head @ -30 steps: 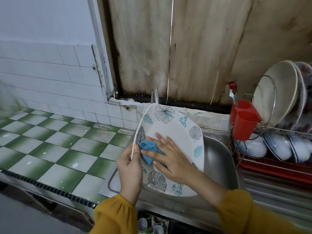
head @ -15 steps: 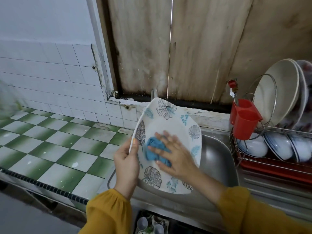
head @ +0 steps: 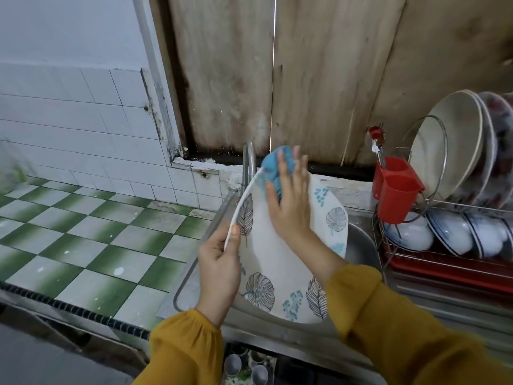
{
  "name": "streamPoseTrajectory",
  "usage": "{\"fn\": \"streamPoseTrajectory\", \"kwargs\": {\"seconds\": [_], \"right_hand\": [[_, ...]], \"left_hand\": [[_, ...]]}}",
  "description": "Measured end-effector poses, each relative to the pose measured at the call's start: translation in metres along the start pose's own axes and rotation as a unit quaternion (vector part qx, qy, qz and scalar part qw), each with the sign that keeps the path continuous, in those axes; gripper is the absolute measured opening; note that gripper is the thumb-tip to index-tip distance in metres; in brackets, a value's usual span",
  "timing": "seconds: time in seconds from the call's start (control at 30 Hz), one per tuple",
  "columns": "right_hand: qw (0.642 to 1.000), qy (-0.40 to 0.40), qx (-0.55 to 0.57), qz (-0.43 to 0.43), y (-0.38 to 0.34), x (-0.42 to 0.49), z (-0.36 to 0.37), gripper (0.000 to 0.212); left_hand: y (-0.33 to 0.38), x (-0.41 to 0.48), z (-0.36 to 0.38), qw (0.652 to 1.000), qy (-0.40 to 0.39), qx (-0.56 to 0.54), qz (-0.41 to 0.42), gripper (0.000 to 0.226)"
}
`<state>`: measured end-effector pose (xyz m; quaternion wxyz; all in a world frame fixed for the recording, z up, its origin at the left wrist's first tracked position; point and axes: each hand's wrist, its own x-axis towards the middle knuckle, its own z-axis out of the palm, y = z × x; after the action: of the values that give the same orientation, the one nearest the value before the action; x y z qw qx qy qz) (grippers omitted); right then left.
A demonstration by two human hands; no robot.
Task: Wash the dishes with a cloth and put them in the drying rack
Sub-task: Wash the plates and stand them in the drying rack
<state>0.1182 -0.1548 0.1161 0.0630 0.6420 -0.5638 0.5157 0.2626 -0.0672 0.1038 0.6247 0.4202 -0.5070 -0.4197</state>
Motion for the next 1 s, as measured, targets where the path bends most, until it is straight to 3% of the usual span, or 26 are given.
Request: {"fn": "streamPoseTrajectory", "kwargs": {"seconds": [0.07, 0.1, 0.17, 0.23, 0.3, 0.37, 0.43, 0.5, 0.6, 0.67, 0.73, 0.77, 0.83, 0.87, 1.0], "right_hand": [[0.995, 0.027, 0.043, 0.082, -0.011, 0.006, 0.001, 0.059], [0.996, 0.009, 0.054, 0.064, -0.02, -0.003, 0.003, 0.06], [0.995, -0.064, 0.052, -0.057, -0.032, -0.039, 0.005, 0.063], [0.97, -0.147, 0.023, -0.19, -0.021, -0.082, 0.001, 0.067], [0.955, -0.165, -0.028, -0.245, 0.012, -0.102, -0.002, 0.065], [0.978, -0.124, -0.053, -0.162, 0.048, -0.094, -0.006, 0.062], [0.998, -0.048, -0.048, 0.008, 0.064, -0.067, -0.012, 0.061], [0.99, 0.024, -0.026, 0.133, 0.061, -0.031, -0.016, 0.063], [0.992, 0.071, 0.042, 0.093, 0.016, -0.003, -0.011, 0.06], [0.996, 0.01, 0.083, -0.004, -0.02, -0.027, -0.004, 0.058], [0.986, -0.099, 0.076, -0.109, -0.03, -0.075, 0.002, 0.058], [0.976, -0.142, 0.056, -0.155, -0.021, -0.099, 0.003, 0.058], [0.969, -0.155, 0.006, -0.194, 0.018, -0.122, 0.002, 0.057], [0.976, -0.143, -0.015, -0.163, 0.04, -0.121, -0.001, 0.056], [0.992, -0.063, -0.058, 0.093, 0.076, -0.061, -0.016, 0.059]], "left_hand": [[0.004, -0.004, 0.005, 1.0, -0.003, 0.008, 0.018, 0.024], [0.007, -0.004, 0.007, 1.0, 0.007, 0.011, 0.022, 0.023], [0.01, 0.0, 0.006, 0.999, 0.029, 0.002, 0.021, 0.024], [0.011, 0.003, 0.0, 0.999, 0.043, -0.029, 0.008, 0.024], [0.013, 0.003, -0.006, 0.998, 0.055, -0.035, 0.0, 0.026], [0.012, 0.002, -0.01, 0.997, 0.068, -0.029, -0.002, 0.024], [0.009, 0.002, -0.011, 0.998, 0.066, -0.019, -0.007, 0.021], [0.009, -0.001, -0.008, 0.999, 0.039, -0.005, 0.005, 0.022], [0.016, -0.009, 0.004, 0.999, -0.007, 0.012, 0.033, 0.021], [0.02, -0.007, 0.011, 0.998, -0.004, 0.028, 0.055, 0.021], [0.021, 0.0, 0.01, 0.998, 0.029, 0.008, 0.051, 0.022], [0.02, 0.004, 0.007, 0.998, 0.046, -0.009, 0.044, 0.022], [0.019, 0.009, -0.002, 0.997, 0.069, -0.038, 0.025, 0.023], [0.018, 0.011, -0.005, 0.996, 0.075, -0.048, 0.018, 0.023], [0.017, 0.005, -0.004, 0.996, 0.084, -0.023, 0.019, 0.02]]}}
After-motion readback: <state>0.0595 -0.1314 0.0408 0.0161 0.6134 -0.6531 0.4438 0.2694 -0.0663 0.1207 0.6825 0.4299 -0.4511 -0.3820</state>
